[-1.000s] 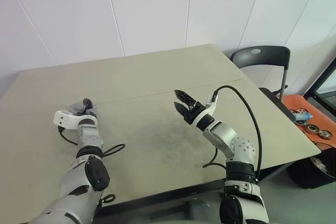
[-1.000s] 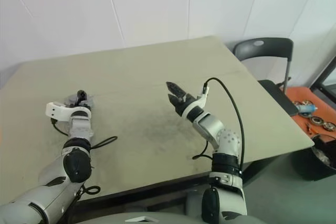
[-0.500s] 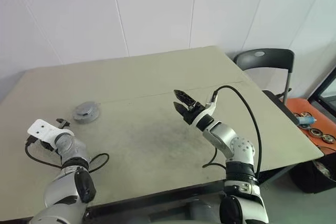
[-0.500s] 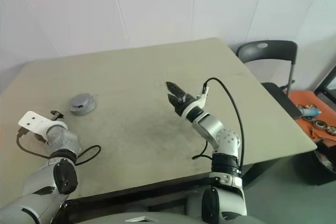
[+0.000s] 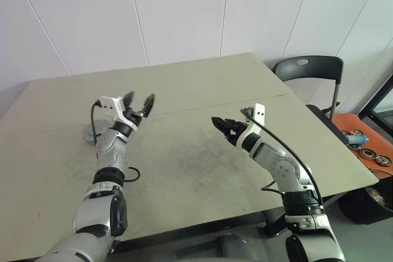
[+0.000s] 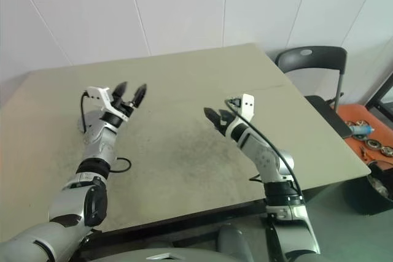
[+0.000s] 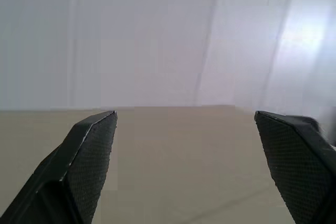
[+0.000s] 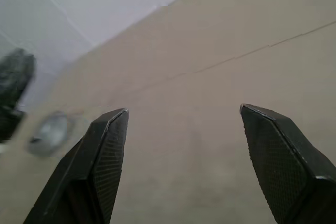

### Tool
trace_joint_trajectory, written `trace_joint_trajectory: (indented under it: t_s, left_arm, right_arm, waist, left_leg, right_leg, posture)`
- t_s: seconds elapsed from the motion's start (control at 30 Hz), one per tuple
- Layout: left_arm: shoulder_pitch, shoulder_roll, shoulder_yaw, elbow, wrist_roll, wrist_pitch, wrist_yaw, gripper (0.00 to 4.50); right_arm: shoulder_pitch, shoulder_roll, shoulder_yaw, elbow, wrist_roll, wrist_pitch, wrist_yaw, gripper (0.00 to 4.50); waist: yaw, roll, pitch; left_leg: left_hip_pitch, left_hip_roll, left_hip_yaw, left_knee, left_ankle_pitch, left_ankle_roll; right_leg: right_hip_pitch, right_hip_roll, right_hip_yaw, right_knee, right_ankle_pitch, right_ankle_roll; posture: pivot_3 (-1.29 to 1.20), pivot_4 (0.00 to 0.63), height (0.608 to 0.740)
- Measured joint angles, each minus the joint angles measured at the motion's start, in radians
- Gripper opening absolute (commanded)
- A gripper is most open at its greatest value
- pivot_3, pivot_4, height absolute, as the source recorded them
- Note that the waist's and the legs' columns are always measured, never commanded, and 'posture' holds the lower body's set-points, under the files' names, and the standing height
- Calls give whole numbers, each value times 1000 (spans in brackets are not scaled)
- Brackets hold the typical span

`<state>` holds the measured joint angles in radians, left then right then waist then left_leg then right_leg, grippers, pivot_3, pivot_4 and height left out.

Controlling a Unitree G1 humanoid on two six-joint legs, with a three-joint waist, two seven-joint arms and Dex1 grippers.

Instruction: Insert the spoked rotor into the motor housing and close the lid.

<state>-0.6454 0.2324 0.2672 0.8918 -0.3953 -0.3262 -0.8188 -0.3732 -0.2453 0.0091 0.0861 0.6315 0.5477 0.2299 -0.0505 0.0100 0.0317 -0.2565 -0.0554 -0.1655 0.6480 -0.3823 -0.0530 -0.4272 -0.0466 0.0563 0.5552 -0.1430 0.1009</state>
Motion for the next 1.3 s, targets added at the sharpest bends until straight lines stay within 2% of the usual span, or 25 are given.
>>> trace_joint_trajectory:
  t_s: [0.07,0.23,0.47,0.6,0.67,1.0,1.3]
  left_arm:
    - [44,19,-48,-81,-2,68,-108,4490]
    - [152,99,-100,-272,-9,194,-236,4490]
    - [318,143,-164,-560,-5,305,-251,4490]
    - [356,125,-193,-700,3,358,-175,4500]
    - [377,99,-218,-768,3,386,-131,4500]
    - [431,52,-272,-836,35,418,-3,4500]
    - [454,11,-332,-808,112,326,30,4500]
  right_arm:
    - [14,-30,27,-4,-91,-80,41,3578]
    - [49,-128,67,-54,-245,-192,136,3578]
    - [122,-148,91,-121,-322,-256,233,3578]
    - [144,-142,85,-122,-330,-264,260,4402]
    - [160,-132,82,-121,-331,-267,274,4457]
    - [163,-106,39,-120,-332,-268,269,4457]
    - [159,-104,35,-97,-343,-269,285,4457]
  waist:
    - [-2,0,0]
    - [6,0,0]
    - [13,-2,2]
    - [19,-4,3]
    - [24,-4,3]
    - [40,-4,4]
    - [36,-4,4]
  left_leg:
    - [0,0,0,1,0,0]
    - [2,0,0,1,0,0]
    - [2,0,0,1,0,0]
    - [2,0,0,1,0,0]
    - [2,0,0,1,0,0]
    - [2,0,1,1,0,0]
    - [2,0,1,0,0,0]
  right_leg:
    - [0,0,1,1,0,0]
    - [0,0,1,2,0,0]
    - [1,0,1,2,-1,0]
    - [1,0,1,2,-1,0]
    - [2,0,1,2,-1,0]
    - [2,0,1,1,-3,-3]
    - [2,1,1,1,-3,-3]
  posture:
    - [0,0,740]
    - [0,0,740]
    - [0,0,740]
    - [0,0,740]
    - [0,0,740]
    - [0,0,740]
    - [0,0,740]
